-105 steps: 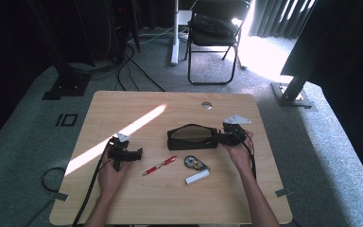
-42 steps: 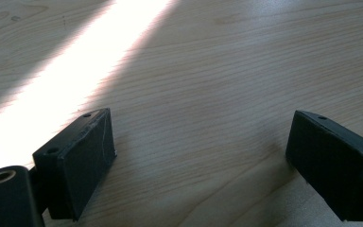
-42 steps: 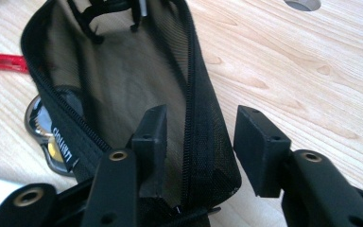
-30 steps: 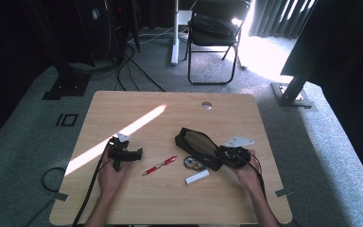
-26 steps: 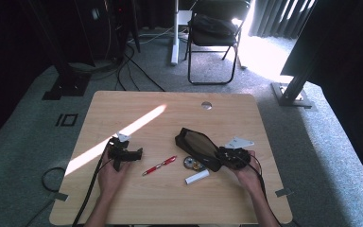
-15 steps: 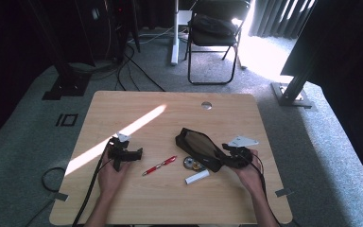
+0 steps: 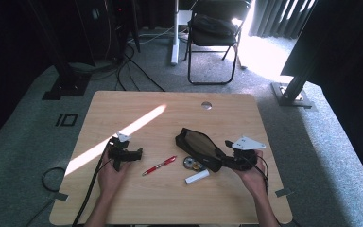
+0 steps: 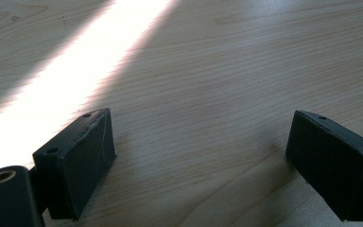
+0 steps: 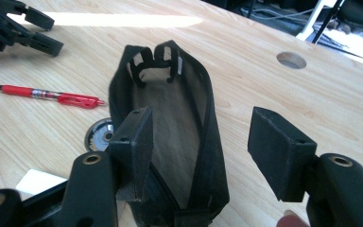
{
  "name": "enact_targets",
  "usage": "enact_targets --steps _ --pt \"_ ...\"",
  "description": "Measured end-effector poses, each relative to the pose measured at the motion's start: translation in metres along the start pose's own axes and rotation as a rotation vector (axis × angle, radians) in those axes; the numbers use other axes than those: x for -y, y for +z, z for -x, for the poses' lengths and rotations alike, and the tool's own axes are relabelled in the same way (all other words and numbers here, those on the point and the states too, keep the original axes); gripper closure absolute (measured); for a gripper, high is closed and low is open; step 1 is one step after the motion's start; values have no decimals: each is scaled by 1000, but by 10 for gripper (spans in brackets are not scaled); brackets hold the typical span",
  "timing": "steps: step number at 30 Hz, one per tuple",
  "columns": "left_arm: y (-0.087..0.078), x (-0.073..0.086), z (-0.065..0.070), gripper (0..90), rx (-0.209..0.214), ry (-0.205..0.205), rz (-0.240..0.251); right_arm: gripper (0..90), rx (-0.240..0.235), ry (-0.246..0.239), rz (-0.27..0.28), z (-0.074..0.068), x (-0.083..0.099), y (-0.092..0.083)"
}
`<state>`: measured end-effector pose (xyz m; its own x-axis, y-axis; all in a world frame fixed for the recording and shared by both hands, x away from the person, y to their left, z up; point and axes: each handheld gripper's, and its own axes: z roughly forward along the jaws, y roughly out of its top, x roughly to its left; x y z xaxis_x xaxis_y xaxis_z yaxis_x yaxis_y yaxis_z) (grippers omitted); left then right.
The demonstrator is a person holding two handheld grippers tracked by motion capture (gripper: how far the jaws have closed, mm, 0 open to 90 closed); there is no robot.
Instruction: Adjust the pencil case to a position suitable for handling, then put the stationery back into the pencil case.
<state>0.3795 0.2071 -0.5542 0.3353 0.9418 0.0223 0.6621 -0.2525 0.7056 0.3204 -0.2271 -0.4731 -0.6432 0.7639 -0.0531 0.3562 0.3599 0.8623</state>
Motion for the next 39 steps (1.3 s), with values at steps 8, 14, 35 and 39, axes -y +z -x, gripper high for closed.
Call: enact_targets --steps 8,14,35,39 --pt "0 0 0 89 0 0 0 390 -5 -20 16 -7 -3 -5" --pt "0 0 0 89 0 0 0 376 -18 -18 32 -13 -3 -8" --pt "0 0 0 89 0 0 0 502 -104 -44 32 -51 -1 6" --pt "0 0 0 89 0 0 0 501 -117 -45 23 -57 1 12"
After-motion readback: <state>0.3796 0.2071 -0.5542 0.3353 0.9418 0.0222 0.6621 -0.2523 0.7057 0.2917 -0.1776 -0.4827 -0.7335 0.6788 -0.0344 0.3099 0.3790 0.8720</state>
